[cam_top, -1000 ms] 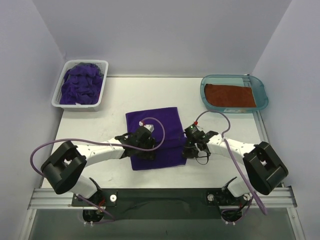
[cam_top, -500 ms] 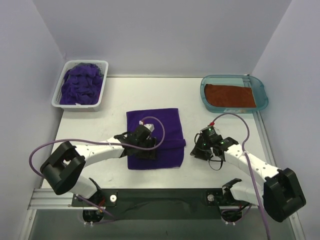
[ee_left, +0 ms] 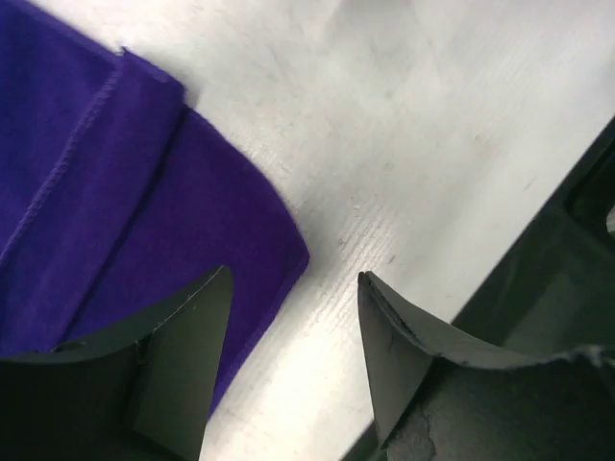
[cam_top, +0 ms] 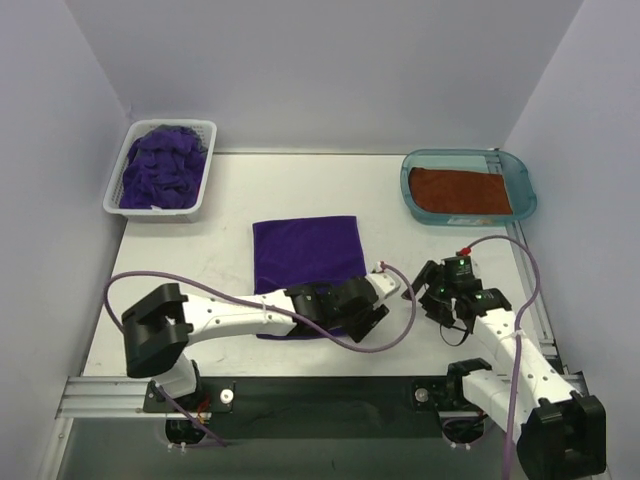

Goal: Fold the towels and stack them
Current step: Fold the towel

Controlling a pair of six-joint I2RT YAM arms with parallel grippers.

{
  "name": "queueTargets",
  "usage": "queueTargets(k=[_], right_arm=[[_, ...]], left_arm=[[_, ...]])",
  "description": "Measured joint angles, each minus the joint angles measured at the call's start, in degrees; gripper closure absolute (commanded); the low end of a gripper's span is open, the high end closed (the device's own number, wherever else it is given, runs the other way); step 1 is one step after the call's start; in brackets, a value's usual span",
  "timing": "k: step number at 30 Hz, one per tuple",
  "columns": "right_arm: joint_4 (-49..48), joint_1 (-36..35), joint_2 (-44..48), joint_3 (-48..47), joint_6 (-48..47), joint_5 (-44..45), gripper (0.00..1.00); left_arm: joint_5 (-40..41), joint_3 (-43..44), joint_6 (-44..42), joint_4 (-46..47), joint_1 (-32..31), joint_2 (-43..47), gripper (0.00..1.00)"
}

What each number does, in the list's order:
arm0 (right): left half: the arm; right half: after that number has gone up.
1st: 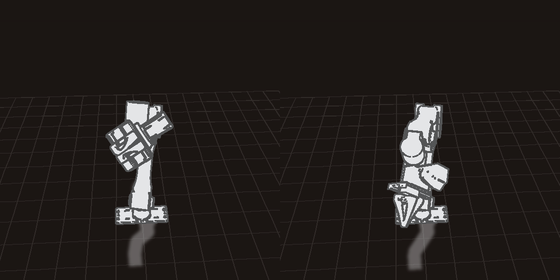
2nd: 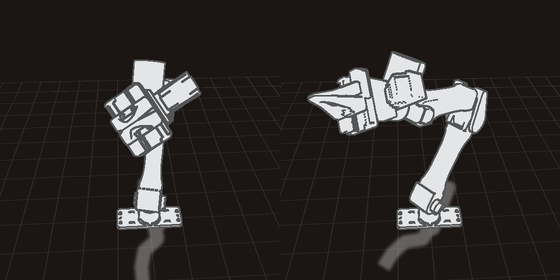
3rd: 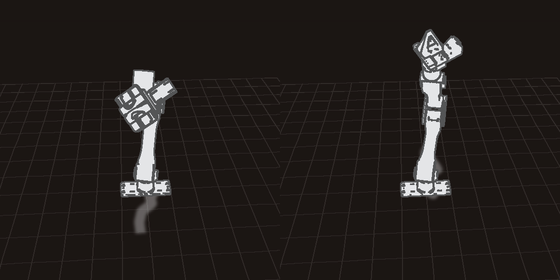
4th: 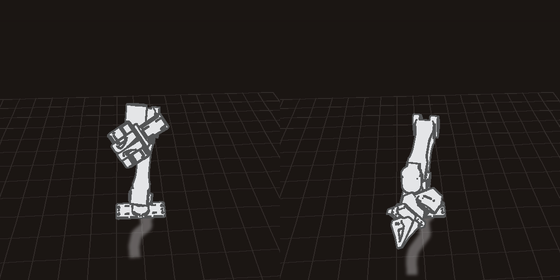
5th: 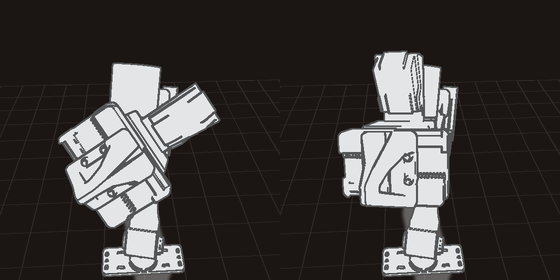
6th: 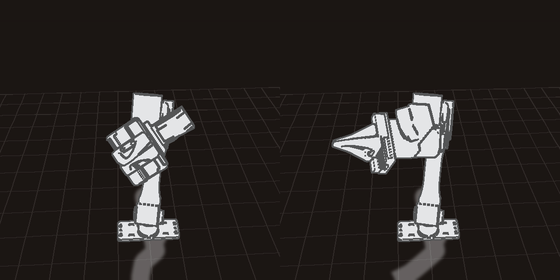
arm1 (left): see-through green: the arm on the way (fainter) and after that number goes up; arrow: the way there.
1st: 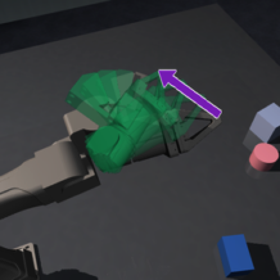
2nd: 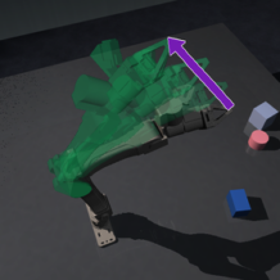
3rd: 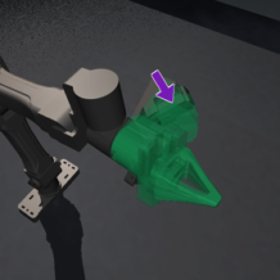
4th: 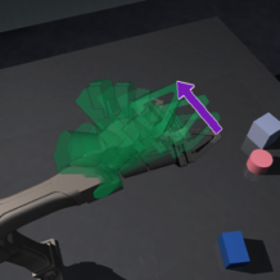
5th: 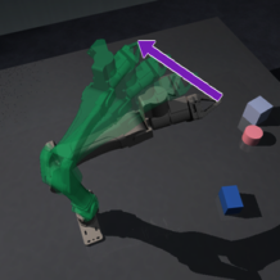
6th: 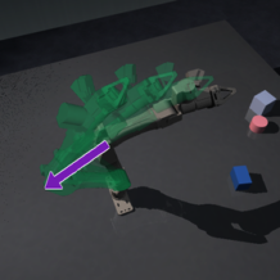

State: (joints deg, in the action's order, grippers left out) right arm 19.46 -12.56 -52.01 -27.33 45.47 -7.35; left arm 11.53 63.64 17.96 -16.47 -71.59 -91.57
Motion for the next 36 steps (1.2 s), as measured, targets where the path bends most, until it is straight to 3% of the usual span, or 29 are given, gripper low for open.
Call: queueTargets(k=[9,18,21,22,25,26,28,36], right_arm=[[1.49,8.04,4.0,4.33,-1.51,-4.98,0.24],[1.4,11.15,3.98,5.51,-2.6,-8.66,0.24],[0.9,11.89,3.85,6.1,-2.75,-9.92,0.25],[0.72,11.91,3.74,6.36,-2.75,-10.27,0.25],[0.28,12.15,3.26,7.1,-2.71,-11.52,0.25],[0.24,12.15,3.19,7.28,-2.73,-11.76,0.25],[0.07,12.15,3.1,7.34,-2.73,-12.28,0.26],[-3.85,12.15,2.82,8.02,-1.81,-17.07,0.27]], left_arm=[[2.75,0.66,-12.57,0.2,-2.69,-9.46,0.39],[5.31,0.92,-20.52,3.37,-4.66,-14.51,0.39],[6.54,1.4,-22.18,4.15,-5.2,-15.15,0.44],[7.02,1.53,-22.8,4.39,-5.33,-15.34,0.48],[9.16,1.92,-23.91,5.01,-5.35,-16.35,0.74],[9.92,1.92,-24.46,5.14,-5.35,-16.79,0.89],[11.5,2.08,-24.98,5.4,-5.33,-17.4,1.0],[9.88,2.08,-20.41,5.79,-2.45,-16.87,1.0]])
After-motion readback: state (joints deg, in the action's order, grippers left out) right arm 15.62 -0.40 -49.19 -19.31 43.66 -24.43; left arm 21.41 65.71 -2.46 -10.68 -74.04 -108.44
